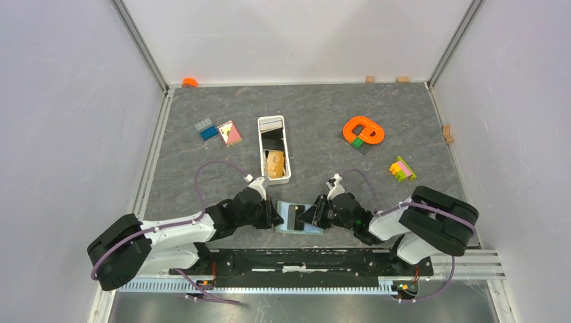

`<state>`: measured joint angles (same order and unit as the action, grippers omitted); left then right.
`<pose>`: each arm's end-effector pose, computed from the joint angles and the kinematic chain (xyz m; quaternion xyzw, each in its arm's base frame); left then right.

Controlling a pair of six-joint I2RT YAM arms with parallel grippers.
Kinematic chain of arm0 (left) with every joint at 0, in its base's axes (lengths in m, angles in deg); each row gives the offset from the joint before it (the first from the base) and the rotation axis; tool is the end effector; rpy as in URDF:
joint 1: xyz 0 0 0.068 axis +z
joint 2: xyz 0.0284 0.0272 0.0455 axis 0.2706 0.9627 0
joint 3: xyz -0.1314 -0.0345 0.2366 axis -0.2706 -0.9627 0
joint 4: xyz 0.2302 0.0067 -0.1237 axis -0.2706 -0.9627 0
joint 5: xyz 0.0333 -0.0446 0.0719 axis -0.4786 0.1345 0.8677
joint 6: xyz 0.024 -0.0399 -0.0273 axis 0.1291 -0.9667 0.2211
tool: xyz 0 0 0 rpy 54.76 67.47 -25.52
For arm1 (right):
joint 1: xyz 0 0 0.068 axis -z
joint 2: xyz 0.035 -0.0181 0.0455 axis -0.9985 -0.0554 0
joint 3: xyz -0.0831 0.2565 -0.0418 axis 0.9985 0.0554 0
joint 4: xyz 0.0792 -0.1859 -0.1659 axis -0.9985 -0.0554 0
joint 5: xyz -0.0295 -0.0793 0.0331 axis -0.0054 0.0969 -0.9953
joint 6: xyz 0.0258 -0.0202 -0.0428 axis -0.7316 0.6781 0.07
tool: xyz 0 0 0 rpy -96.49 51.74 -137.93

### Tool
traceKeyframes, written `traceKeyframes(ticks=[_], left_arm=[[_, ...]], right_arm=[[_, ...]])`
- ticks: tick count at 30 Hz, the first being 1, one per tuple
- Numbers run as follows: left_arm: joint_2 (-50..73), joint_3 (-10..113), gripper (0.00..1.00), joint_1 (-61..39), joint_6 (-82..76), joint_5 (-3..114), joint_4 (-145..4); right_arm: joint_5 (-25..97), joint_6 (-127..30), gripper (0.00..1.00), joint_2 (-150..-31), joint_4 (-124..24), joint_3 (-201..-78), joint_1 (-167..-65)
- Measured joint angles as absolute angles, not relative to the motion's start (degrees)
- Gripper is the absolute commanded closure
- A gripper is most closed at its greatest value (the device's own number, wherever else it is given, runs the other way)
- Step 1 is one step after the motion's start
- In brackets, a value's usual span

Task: Put the credit cards into the card holder
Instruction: Insert the credit card into the card holder.

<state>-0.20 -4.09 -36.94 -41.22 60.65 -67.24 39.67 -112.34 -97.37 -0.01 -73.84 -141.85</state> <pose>0.1169 -0.1563 0.1389 0.0342 0.9102 -0.3356 0.2402 0.1214 0.1782 0.0962 0.0968 0.8563 0.4645 0.2042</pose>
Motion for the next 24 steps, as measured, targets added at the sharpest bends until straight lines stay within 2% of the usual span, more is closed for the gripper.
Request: traceKeyframes(ticks=[6,10,14,19,24], left_arm=[[-2.6,-4.1,0.54,-36.9,-41.2,61.2,-67.7],[-4.2,-4.0,0.49,-36.9,-41.1,62.3,-70.2],[-5.1,-3.8,0.49,-36.9,-40.8,64.2,-73.6],[-5.1,-3.7,0.54,-36.9,-40.5,64.9,-74.5],[-4.1,-3.7,0.64,-36.9,-40.4,64.8,-72.3]], right_arm=[[44.2,-107.1,0.58,-91.4,-11.3,-77.2,-142.1],[47.4,-104.1,0.52,-88.7,-17.7,-79.3,-142.7],[50.8,-101.6,0.52,-86.6,-22.7,-80.7,-143.4],[52.2,-100.4,0.55,-86.1,-24.7,-81.3,-144.0],[53.0,-99.9,0.58,-86.7,-25.3,-81.9,-144.5]])
